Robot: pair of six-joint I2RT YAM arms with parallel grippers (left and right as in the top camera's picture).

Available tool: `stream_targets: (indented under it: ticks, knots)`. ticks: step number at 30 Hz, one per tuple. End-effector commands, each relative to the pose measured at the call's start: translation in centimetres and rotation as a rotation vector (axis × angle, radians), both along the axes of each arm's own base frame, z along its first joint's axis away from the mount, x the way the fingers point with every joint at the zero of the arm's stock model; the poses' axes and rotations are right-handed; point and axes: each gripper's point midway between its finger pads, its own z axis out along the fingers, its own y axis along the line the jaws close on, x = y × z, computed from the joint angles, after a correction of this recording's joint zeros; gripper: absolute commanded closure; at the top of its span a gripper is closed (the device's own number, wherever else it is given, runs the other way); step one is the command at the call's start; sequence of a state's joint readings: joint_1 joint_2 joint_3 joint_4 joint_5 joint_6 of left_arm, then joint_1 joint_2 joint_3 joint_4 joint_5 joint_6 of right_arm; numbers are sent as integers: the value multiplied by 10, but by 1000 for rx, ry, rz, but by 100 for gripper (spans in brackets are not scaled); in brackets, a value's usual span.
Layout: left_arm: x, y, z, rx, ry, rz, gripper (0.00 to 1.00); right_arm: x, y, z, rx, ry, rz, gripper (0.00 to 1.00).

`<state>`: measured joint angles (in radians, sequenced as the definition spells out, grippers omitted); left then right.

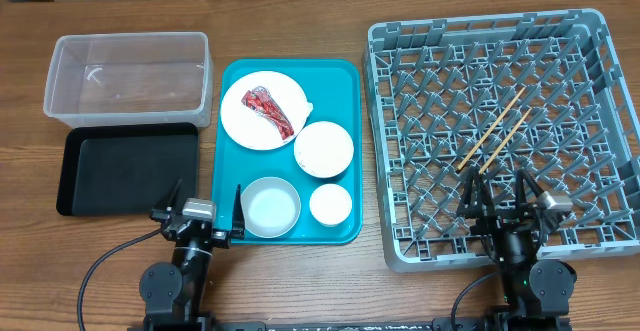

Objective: Sort waste into correct bins and load items into the dishwasher

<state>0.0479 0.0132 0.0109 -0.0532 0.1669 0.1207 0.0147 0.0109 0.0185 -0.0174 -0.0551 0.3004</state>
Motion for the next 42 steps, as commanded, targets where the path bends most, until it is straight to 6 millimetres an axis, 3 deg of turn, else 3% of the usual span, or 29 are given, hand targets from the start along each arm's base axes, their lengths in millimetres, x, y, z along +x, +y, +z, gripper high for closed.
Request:
stream_targets:
  ticks: [1,6,9,18,25,30,37,42]
  knots:
    - [0,3,6,-48,-16,16,0,-2,9,5,-56,-23,45,0]
    - [-4,3,32,-45,-67,16,0,-5,10,21,-102,-60,50,0]
    - [-11,2,62,-44,-106,15,0,-8,10,28,-107,-53,50,0]
    - [-6,0,92,-77,-33,2,0,-18,11,51,-203,-28,57,0]
    - [18,-8,111,-89,163,-42,0,-21,11,77,-205,2,60,0]
    - [55,-29,138,-86,403,-120,0,-7,11,86,-203,141,74,0]
    - [91,-63,130,46,708,-107,0,19,12,90,-199,357,96,0]
    - [112,-98,103,151,934,-149,0,42,13,81,-193,559,116,0]
